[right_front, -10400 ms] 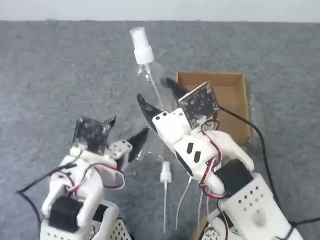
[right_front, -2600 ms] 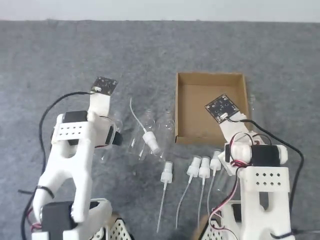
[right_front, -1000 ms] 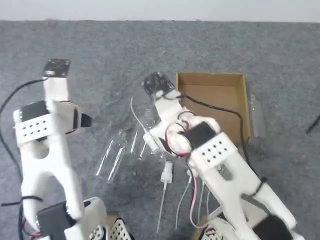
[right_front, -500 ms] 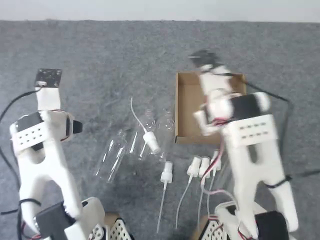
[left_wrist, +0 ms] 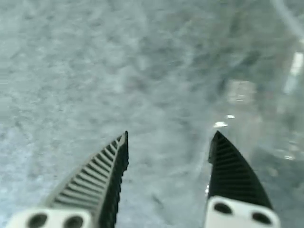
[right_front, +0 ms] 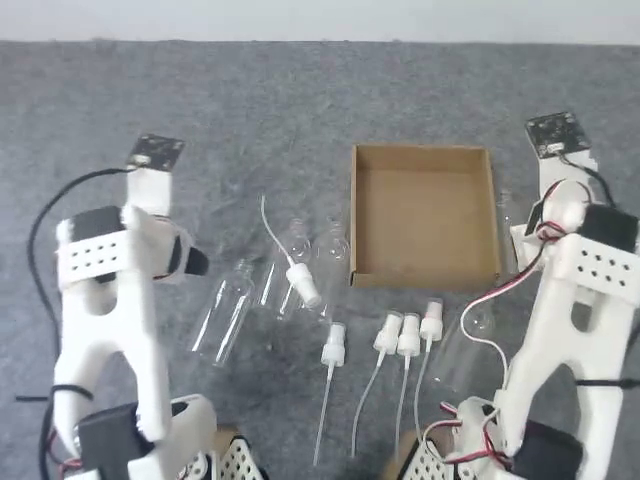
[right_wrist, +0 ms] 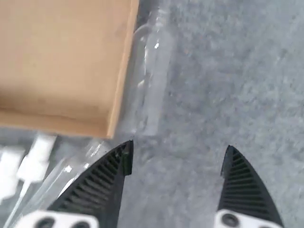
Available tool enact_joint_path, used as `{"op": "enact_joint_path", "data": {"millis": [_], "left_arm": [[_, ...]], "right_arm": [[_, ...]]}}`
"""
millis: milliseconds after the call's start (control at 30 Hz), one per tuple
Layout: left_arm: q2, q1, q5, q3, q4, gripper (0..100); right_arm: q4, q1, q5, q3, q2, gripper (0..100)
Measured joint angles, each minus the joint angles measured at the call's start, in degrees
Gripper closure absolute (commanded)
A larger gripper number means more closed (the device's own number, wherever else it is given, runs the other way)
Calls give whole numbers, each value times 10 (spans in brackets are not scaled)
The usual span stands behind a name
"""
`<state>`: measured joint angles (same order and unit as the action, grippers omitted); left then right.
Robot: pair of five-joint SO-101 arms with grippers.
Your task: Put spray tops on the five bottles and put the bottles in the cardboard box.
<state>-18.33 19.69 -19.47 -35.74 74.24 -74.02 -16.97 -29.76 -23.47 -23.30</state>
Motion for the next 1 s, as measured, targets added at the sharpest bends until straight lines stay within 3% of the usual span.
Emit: {"op": "enact_joint_path", "data": {"millis": [300,500,900,1000], "left_arm": [[0,-99,68,8,25,753],[-35,-102,95,8,24,753],[-256,-105,102,1,25,753],[-258,-107,102,1,25,753]], "right_arm": [[105,0,0,0,126,749],[153,10,5,1,214,749],[220,7,18,11,314,753],[233,2,18,15,338,807]]}}
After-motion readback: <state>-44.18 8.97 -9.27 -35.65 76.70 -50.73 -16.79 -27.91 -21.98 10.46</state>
